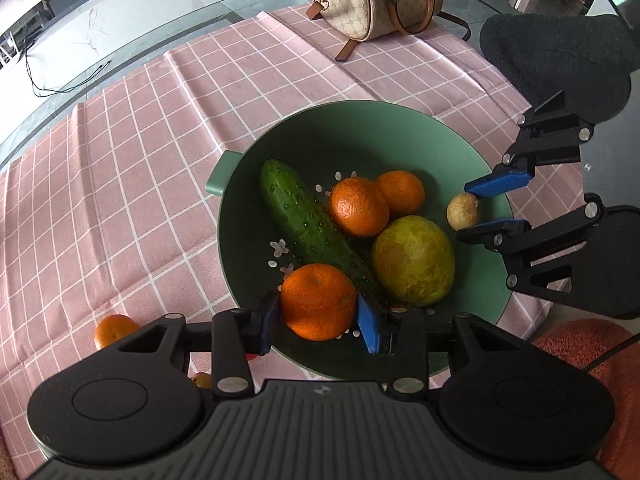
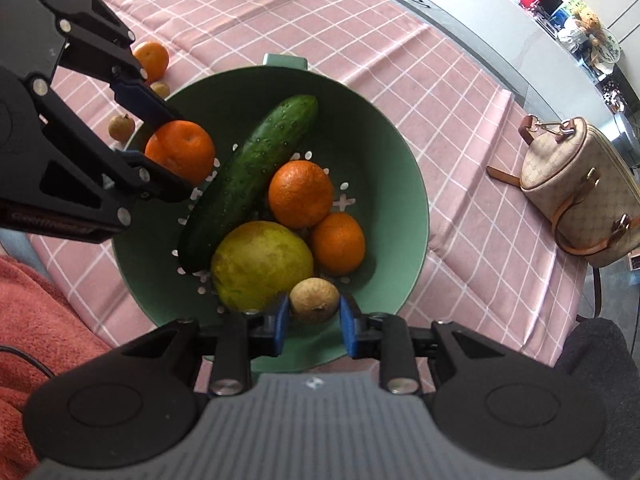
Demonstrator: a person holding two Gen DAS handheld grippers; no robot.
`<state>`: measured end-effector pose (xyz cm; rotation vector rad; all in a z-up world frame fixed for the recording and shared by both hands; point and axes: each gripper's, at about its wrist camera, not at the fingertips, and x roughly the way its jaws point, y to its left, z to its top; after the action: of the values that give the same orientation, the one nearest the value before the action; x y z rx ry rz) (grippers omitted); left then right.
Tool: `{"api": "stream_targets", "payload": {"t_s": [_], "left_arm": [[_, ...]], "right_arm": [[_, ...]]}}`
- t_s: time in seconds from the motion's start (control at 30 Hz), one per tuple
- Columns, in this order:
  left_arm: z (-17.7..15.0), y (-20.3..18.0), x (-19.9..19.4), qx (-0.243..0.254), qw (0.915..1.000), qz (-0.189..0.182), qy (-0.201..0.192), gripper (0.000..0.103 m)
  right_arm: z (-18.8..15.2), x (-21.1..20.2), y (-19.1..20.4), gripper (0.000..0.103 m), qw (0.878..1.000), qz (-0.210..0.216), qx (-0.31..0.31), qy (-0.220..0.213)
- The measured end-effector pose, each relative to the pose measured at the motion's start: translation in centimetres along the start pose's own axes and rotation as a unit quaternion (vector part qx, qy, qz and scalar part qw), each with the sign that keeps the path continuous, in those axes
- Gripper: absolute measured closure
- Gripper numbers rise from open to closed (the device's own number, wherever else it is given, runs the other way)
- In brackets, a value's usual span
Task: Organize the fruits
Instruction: 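Open both tools to release the fruits into the colander, then lift both tools away from the colander toward the remaining fruit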
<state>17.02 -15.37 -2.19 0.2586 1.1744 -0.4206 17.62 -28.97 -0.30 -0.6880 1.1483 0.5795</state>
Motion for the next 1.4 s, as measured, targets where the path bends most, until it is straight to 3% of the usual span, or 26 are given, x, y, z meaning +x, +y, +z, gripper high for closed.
{"api": "stream_targets", "payload": {"t_s": [0.57,0.73,1.07,1.4], "left_arm": [[0.1,-0.3,1.3,0.026,0.9996,0.008,0.011,0.053],[-0.2,-0.7,1.2,0.043,0.9989,0.019,0.008,0.05],[-0.9,-0.2,-2.2,0.03,0.9988,0.004,-0.039,0.044],[-2.8,2.1,-7.9,-0.005,0.9955,0.011,-0.094,0.044]], "right_arm": [[0.6,2.0,-0.7,0.08,0.998,0.013,-0.054,0.02],[0.7,1.8,-0.5,0.074,0.998,0.009,-0.053,0.019],[0.8,-1.2,0.1,0.066,0.999,-0.006,-0.033,-0.006],[1.4,-5.4,2.9,0.061,0.997,0.026,0.03,-0.064]]}}
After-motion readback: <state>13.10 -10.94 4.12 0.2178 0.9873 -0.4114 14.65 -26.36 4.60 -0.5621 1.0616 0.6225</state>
